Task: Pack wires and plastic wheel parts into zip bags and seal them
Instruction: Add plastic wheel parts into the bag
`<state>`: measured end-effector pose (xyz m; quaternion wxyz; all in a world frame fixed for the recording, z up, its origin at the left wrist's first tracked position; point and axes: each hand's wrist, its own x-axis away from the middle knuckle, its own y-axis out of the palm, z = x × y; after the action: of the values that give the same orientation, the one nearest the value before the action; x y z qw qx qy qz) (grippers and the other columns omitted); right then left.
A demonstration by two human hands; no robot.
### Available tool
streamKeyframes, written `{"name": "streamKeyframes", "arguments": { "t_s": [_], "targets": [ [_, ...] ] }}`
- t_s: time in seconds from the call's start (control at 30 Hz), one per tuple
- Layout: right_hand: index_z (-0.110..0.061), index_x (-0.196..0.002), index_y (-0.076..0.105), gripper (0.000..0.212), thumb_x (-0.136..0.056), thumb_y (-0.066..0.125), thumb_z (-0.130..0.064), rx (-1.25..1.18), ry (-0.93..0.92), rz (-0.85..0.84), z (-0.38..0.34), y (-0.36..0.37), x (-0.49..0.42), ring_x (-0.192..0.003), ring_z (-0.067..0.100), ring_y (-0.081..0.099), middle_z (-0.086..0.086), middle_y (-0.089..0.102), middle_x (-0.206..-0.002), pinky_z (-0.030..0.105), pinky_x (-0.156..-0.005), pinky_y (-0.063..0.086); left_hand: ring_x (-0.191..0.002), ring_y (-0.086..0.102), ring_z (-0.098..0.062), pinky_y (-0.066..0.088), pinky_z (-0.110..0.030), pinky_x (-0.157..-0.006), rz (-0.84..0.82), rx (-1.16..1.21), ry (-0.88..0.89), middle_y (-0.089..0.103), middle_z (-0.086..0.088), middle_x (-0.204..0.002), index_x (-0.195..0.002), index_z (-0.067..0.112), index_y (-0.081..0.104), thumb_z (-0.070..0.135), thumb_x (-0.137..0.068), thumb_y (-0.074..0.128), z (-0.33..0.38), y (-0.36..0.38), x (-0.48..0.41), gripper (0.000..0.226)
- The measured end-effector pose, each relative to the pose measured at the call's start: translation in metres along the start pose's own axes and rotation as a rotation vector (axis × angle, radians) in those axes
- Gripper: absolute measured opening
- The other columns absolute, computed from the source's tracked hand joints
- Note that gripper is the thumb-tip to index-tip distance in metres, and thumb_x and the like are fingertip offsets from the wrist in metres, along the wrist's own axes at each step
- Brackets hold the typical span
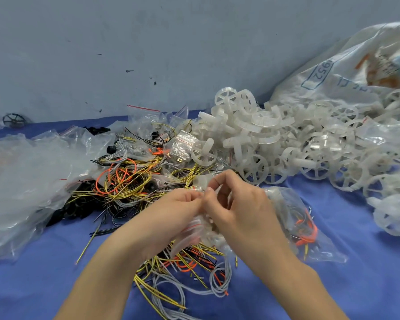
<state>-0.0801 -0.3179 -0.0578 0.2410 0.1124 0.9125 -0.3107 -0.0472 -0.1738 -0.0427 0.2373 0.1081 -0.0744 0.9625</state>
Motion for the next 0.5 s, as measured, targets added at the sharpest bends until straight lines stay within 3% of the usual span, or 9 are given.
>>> {"name": "streamKeyframes", "arguments": {
  "t_s": [0.13, 0.27, 0.33, 0.43, 0.5],
  "targets": [
    [-0.034, -0.084, 0.052, 0.014, -0.083, 0.051, -0.048, 0.034, -0.035, -0.018, -0.002, 0.003, 0.002, -0.068, 0.007, 0.054, -0.013, 0.054, -0.065, 0.020, -0.052, 0.036, -0.071, 0.056, -0.029, 0.047, -0.034, -0.059, -0.011, 0.032, 0.054, 0.058, -0.020, -0.082, -0.095, 0.009, 0.067, 0.014, -0.090, 0.055, -0.002, 0.016, -0.007, 0.014],
    [-0.033, -0.085, 0.055, 0.013, -0.082, 0.053, -0.045, 0.035, -0.042, -0.014, -0.003, 0.004, 0.002, -0.069, 0.007, 0.053, -0.015, 0.053, -0.065, 0.020, -0.054, 0.037, -0.065, 0.061, -0.007, 0.049, -0.022, -0.056, -0.041, 0.105, 0.078, 0.064, 0.005, -0.066, -0.070, 0.037, 0.073, 0.012, -0.096, 0.050, -0.003, 0.028, -0.014, 0.043],
    [-0.033, -0.085, 0.056, 0.013, -0.082, 0.053, -0.045, 0.010, -0.042, -0.019, -0.004, 0.003, 0.002, -0.069, 0.008, 0.054, -0.015, 0.054, -0.065, 0.021, -0.055, 0.038, -0.064, 0.061, -0.006, 0.049, -0.021, -0.056, -0.083, 0.200, 0.052, 0.065, 0.006, -0.065, -0.071, 0.035, 0.074, 0.011, -0.097, 0.046, -0.002, 0.029, -0.017, 0.045],
    [-0.033, -0.084, 0.056, 0.011, -0.083, 0.052, -0.043, -0.029, -0.061, -0.054, -0.006, 0.002, 0.002, -0.067, 0.008, 0.053, -0.014, 0.052, -0.063, 0.020, -0.055, 0.037, -0.061, 0.065, -0.010, 0.051, -0.022, -0.054, -0.127, 0.398, 0.038, 0.067, -0.001, -0.065, -0.076, 0.022, 0.075, 0.018, -0.082, 0.054, 0.001, 0.029, -0.020, 0.023],
    [-0.033, -0.084, 0.056, 0.011, -0.084, 0.051, -0.043, -0.044, -0.070, -0.077, -0.007, 0.003, 0.003, -0.067, 0.008, 0.053, -0.014, 0.051, -0.062, 0.020, -0.056, 0.036, -0.053, 0.064, -0.011, 0.052, -0.020, -0.050, -0.134, 0.499, -0.001, 0.064, -0.004, -0.057, -0.061, 0.013, 0.075, 0.018, -0.070, 0.055, 0.002, 0.029, -0.022, 0.023]
  ]
}}
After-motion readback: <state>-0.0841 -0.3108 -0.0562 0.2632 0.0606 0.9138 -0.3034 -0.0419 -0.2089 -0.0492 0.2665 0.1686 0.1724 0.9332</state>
